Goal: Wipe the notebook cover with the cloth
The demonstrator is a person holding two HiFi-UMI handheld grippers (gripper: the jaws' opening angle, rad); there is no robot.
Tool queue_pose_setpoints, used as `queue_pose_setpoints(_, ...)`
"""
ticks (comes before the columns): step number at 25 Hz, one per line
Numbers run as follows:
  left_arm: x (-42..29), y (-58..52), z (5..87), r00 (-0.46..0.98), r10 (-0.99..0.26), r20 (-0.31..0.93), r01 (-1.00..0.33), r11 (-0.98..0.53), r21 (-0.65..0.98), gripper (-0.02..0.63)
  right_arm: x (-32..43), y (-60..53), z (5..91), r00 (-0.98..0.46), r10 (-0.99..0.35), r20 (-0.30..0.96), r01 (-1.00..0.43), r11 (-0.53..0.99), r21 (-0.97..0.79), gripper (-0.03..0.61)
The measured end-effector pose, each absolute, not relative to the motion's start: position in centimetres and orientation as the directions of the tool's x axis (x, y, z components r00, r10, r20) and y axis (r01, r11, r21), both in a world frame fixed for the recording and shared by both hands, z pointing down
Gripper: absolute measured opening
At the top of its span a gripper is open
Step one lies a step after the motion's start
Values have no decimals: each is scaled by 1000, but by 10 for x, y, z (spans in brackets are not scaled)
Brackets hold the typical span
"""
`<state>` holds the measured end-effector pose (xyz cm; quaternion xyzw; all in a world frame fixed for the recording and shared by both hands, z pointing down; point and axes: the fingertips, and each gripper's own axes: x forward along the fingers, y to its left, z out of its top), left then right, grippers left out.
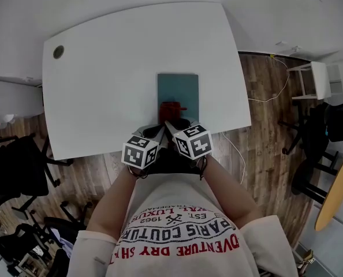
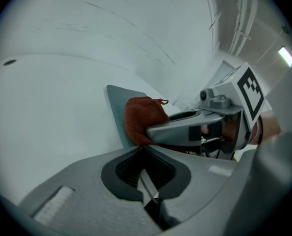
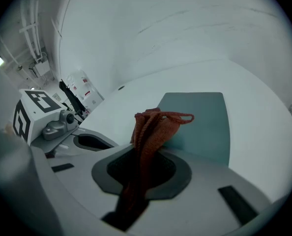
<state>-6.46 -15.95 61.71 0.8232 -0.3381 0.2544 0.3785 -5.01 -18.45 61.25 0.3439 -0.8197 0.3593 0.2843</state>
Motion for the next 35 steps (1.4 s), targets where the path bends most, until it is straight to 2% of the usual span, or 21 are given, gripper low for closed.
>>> queue_pose_setpoints(10,-63,-159,616,636,-376,673,-755,-481,445,9,-24,-181,613,-599,-376,707,-776,491,-395,72)
queue_pose_setpoints(27,-63,-159,618,627,-379,681,-764,-472,440,9,43,-173,618,-583,-424,693,-812,322,-487,83)
queue_pose_setpoints(35,-63,-156,618,619,-385,685,-772,-460,439,9,75,-162,619,-508,-407,759,-855,343,-389,78)
